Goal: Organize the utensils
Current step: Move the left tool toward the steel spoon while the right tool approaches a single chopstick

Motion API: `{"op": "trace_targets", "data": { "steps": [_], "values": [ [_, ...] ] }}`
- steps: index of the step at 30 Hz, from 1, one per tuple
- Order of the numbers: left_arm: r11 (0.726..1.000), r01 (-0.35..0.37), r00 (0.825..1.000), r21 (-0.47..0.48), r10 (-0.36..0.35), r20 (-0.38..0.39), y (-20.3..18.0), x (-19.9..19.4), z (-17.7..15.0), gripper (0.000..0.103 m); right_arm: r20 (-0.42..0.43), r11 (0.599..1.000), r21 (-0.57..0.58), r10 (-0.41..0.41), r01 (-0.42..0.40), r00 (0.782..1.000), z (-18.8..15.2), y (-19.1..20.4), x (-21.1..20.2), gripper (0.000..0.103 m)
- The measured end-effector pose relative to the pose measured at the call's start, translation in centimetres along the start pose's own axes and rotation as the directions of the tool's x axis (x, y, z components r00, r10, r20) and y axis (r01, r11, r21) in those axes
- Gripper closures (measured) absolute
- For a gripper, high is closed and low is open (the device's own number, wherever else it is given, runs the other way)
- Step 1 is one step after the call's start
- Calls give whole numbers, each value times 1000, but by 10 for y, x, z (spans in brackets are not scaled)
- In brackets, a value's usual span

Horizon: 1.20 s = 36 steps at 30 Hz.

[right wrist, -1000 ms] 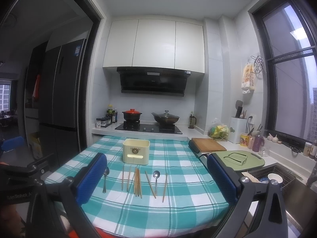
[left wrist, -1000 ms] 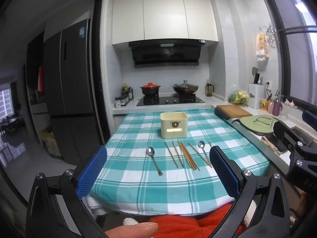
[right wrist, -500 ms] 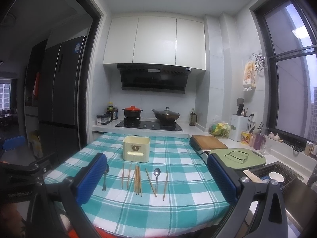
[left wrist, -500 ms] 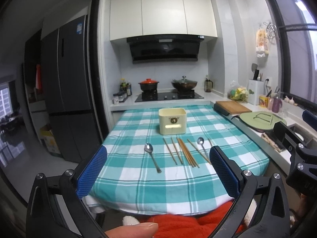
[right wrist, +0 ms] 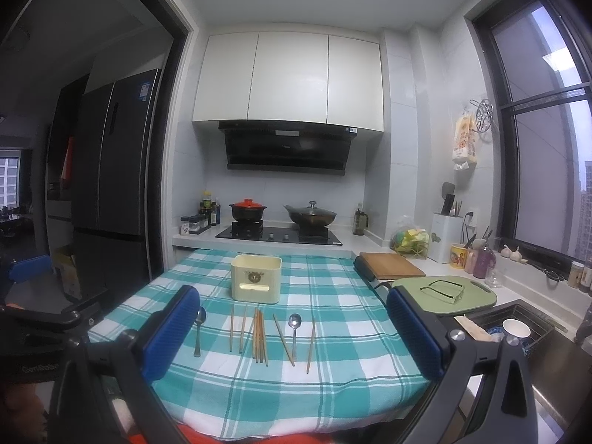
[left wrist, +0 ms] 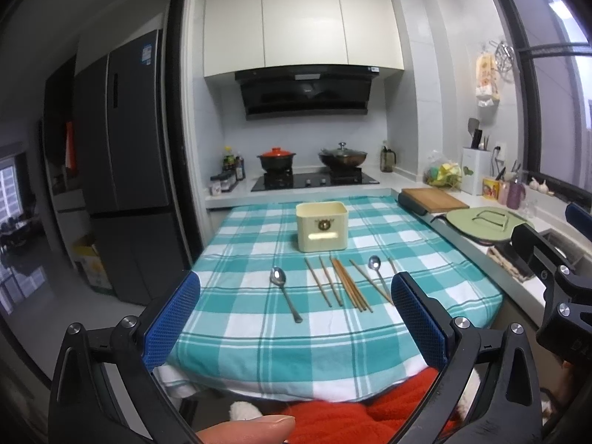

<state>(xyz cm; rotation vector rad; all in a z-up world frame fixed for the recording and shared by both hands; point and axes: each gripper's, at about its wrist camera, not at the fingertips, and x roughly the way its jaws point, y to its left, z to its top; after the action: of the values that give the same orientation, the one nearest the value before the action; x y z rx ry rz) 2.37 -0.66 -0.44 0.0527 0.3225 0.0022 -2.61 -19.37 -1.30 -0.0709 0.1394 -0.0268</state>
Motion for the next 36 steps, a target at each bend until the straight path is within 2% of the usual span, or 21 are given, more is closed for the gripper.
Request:
{"op": "trace_targets", "data": {
  "steps": [9, 18, 26, 30, 36],
  "values": [
    [1000, 12, 1000, -2, -12, -14, -1, 6, 0, 0, -6, 1000, -3, -3, 3, 1000, 1, 1, 3, 0],
    [1000, 19, 998, 5, -19, -56, -1, 27, 6, 0, -51, 1000, 6, 0, 0, 999, -1, -1, 23, 0],
    [1000, 1, 995, -2, -1, -99, 4, 57, 9, 0, -82, 999, -21, 24, -26, 996, -2, 4, 50, 0],
    [1000, -8, 994, 6, 9, -108, 5, 73, 9, 0, -105, 998, -55, 12, -18, 994, -4, 11, 65, 0],
    [1000, -12, 994, 6, 13, -107, 8, 95, 12, 0, -155, 999, -45, -18, 11, 988, -7, 7, 93, 0]
  ]
}}
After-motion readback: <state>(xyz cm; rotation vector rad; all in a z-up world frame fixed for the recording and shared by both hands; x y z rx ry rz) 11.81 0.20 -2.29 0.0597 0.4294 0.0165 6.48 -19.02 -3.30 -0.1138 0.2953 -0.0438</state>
